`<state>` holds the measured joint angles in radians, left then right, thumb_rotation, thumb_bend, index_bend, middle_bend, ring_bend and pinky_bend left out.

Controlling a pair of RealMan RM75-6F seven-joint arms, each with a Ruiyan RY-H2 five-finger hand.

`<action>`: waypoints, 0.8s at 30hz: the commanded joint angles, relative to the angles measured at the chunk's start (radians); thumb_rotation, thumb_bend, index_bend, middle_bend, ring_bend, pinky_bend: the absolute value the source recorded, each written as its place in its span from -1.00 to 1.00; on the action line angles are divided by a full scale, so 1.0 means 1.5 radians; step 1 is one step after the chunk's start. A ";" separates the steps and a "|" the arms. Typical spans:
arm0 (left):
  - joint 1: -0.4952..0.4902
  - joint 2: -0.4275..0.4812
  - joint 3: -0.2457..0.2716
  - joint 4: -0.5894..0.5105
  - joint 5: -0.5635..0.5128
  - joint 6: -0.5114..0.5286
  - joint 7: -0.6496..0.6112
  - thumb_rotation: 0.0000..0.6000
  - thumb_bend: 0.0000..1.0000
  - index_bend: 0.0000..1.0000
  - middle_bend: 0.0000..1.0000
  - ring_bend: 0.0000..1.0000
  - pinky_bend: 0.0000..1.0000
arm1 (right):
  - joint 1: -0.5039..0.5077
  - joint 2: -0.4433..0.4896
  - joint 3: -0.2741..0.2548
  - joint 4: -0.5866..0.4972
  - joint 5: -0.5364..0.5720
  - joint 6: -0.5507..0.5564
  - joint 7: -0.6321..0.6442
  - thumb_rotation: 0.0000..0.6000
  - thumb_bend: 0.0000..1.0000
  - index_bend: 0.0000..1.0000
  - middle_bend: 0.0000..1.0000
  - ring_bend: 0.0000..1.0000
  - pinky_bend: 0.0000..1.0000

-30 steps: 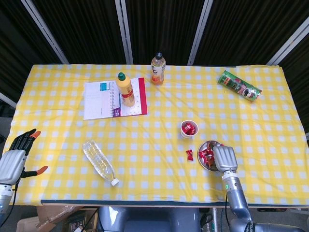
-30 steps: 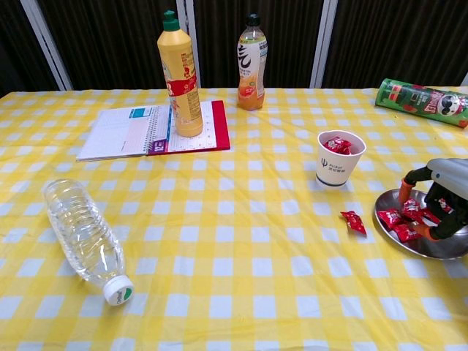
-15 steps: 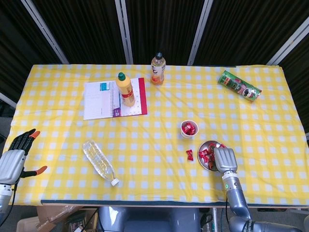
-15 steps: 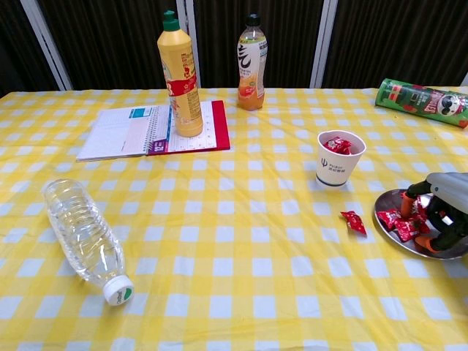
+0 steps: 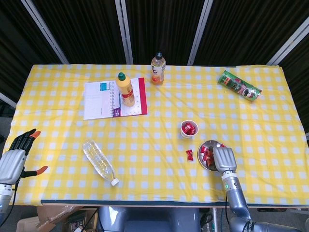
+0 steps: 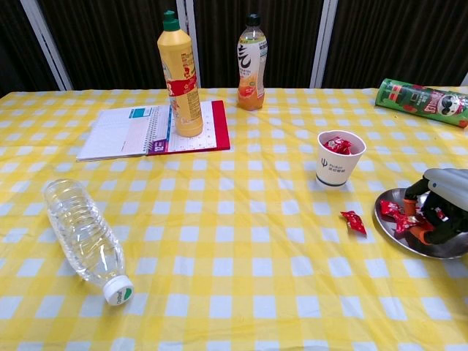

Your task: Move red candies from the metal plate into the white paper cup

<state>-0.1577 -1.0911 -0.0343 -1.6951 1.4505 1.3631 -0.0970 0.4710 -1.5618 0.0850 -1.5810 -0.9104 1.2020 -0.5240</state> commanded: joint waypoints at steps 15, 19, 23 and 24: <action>-0.002 0.000 0.000 -0.001 -0.001 -0.004 0.002 1.00 -0.93 -1.00 -1.00 -1.00 -1.00 | 0.068 0.053 0.129 -0.099 0.006 0.016 -0.034 1.00 0.15 0.22 0.61 0.75 0.92; -0.002 0.001 0.000 0.000 -0.002 -0.006 -0.001 1.00 -0.93 -1.00 -1.00 -1.00 -1.00 | 0.090 0.042 0.146 -0.076 0.028 0.005 -0.044 1.00 0.15 0.22 0.61 0.75 0.92; -0.005 0.004 -0.001 0.000 -0.006 -0.013 -0.010 1.00 -0.93 -1.00 -1.00 -1.00 -1.00 | 0.118 0.019 0.157 -0.032 0.068 -0.025 -0.052 1.00 0.15 0.22 0.61 0.75 0.92; -0.006 0.005 -0.002 -0.001 -0.008 -0.015 -0.012 1.00 -0.93 -1.00 -1.00 -1.00 -1.00 | 0.124 0.012 0.156 -0.020 0.074 -0.032 -0.052 1.00 0.16 0.22 0.61 0.75 0.92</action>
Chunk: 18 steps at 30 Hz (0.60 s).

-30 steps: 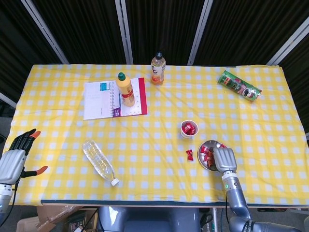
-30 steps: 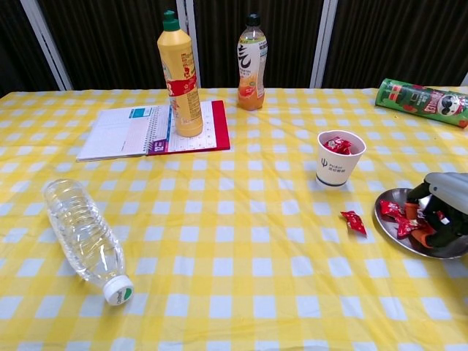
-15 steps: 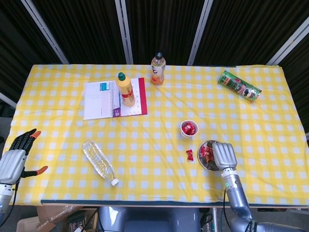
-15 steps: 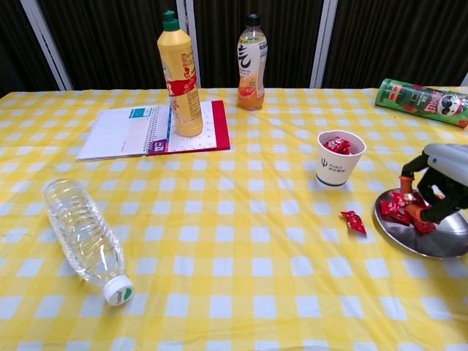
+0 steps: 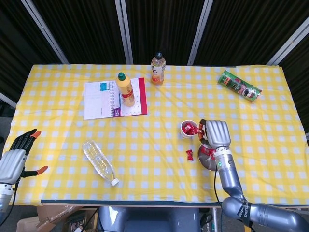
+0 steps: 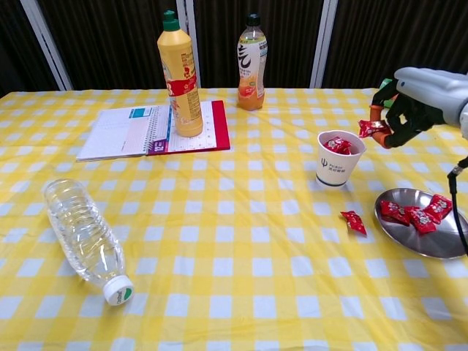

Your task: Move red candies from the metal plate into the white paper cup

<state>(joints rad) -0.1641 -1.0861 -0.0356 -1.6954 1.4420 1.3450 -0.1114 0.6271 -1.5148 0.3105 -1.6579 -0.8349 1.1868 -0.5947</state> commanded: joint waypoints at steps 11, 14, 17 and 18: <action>-0.004 0.006 -0.001 -0.005 -0.006 -0.011 -0.009 1.00 -0.93 -1.00 -1.00 -1.00 -1.00 | 0.047 -0.058 0.002 0.091 0.039 -0.036 -0.003 1.00 -0.12 -0.22 0.61 0.75 0.92; -0.005 0.007 -0.001 -0.005 -0.006 -0.013 -0.011 1.00 -0.93 -1.00 -1.00 -1.00 -1.00 | 0.049 -0.060 0.001 0.093 0.032 -0.030 -0.002 1.00 -0.20 -0.34 0.61 0.75 0.92; -0.005 0.007 0.000 -0.007 -0.006 -0.013 -0.010 1.00 -0.93 -1.00 -1.00 -1.00 -1.00 | 0.047 -0.058 -0.001 0.089 0.024 -0.020 0.000 1.00 -0.21 -0.38 0.61 0.75 0.92; -0.005 0.007 0.000 -0.007 -0.005 -0.012 -0.010 1.00 -0.93 -1.00 -1.00 -1.00 -1.00 | 0.046 -0.056 -0.002 0.084 0.022 -0.016 0.000 1.00 -0.21 -0.38 0.61 0.75 0.92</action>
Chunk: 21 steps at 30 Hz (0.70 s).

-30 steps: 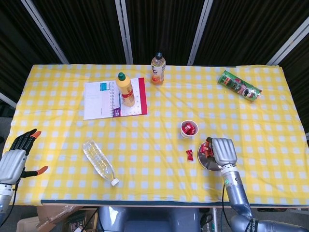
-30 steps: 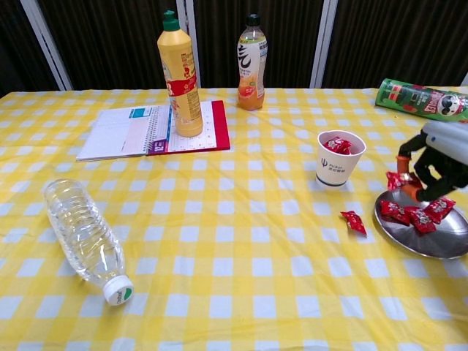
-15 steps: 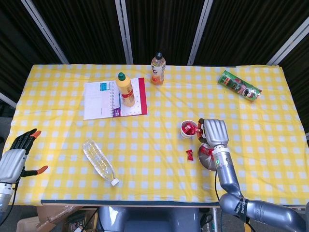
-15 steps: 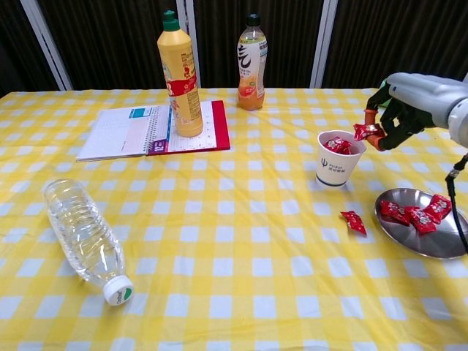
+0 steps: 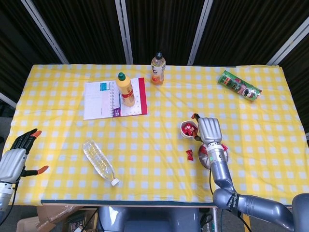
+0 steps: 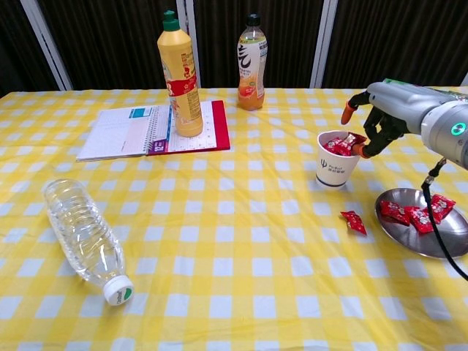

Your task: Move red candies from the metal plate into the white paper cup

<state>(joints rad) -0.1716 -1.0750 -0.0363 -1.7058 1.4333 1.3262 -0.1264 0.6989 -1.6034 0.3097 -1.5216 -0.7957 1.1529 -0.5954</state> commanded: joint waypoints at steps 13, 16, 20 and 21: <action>0.005 -0.003 0.002 0.003 0.014 0.017 0.001 1.00 -0.93 -1.00 -1.00 -1.00 -1.00 | -0.080 0.062 -0.089 -0.146 -0.107 0.095 0.019 1.00 -0.21 -0.38 0.61 0.75 0.92; 0.006 -0.005 0.003 0.004 0.017 0.021 0.003 1.00 -0.93 -1.00 -1.00 -1.00 -1.00 | -0.097 0.067 -0.118 -0.159 -0.132 0.105 0.021 1.00 -0.22 -0.38 0.61 0.75 0.92; 0.008 -0.006 0.004 0.008 0.021 0.025 0.003 1.00 -0.93 -1.00 -1.00 -1.00 -1.00 | -0.117 0.064 -0.152 -0.155 -0.155 0.107 0.022 1.00 -0.21 -0.35 0.61 0.75 0.92; 0.008 -0.007 0.004 0.009 0.022 0.026 0.003 1.00 -0.93 -1.00 -1.00 -1.00 -1.00 | -0.121 0.061 -0.157 -0.151 -0.158 0.105 0.024 1.00 -0.21 -0.35 0.61 0.75 0.92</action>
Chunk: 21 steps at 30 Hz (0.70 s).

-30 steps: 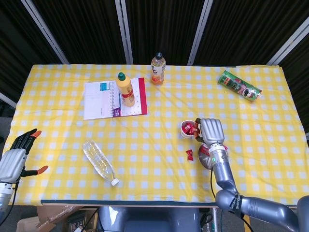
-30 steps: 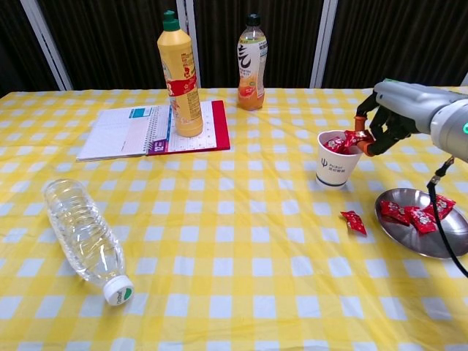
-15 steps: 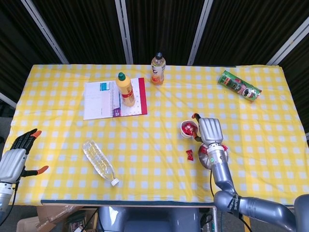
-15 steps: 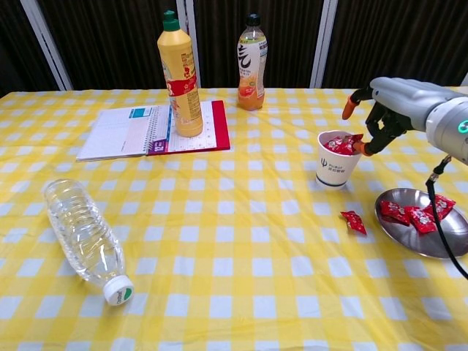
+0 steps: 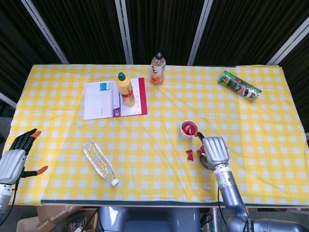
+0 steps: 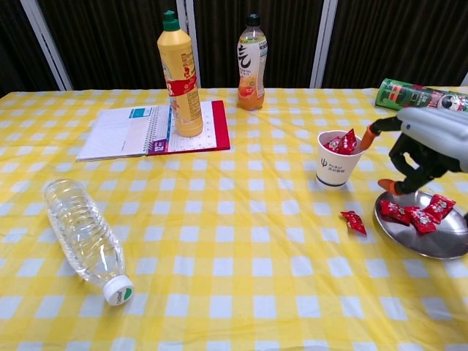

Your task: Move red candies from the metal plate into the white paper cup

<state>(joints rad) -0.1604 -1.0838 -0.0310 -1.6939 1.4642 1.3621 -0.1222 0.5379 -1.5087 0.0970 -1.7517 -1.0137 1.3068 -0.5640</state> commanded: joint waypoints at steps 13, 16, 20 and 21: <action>0.001 -0.004 -0.001 0.002 -0.001 0.004 0.007 1.00 -0.93 -1.00 -1.00 -1.00 -1.00 | -0.028 -0.035 -0.035 0.043 -0.028 -0.034 0.018 1.00 -0.21 -0.21 0.61 0.75 0.92; 0.001 -0.004 -0.002 0.001 -0.003 0.003 0.007 1.00 -0.92 -1.00 -1.00 -1.00 -1.00 | -0.027 -0.042 -0.032 0.051 -0.028 -0.041 0.018 1.00 -0.21 -0.19 0.61 0.75 0.92; 0.000 -0.003 -0.002 0.002 -0.005 0.000 0.004 1.00 -0.93 -1.00 -1.00 -1.00 -1.00 | -0.025 -0.054 -0.026 0.067 -0.029 -0.049 0.022 1.00 -0.22 -0.17 0.61 0.75 0.92; 0.000 -0.003 -0.002 0.002 -0.005 -0.001 0.003 1.00 -0.93 -1.00 -1.00 -1.00 -1.00 | -0.025 -0.058 -0.024 0.072 -0.028 -0.052 0.023 1.00 -0.21 -0.17 0.61 0.75 0.92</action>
<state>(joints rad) -0.1604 -1.0885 -0.0338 -1.6905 1.4563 1.3612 -0.1170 0.4997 -1.5904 0.0572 -1.6500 -1.0560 1.2338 -0.5318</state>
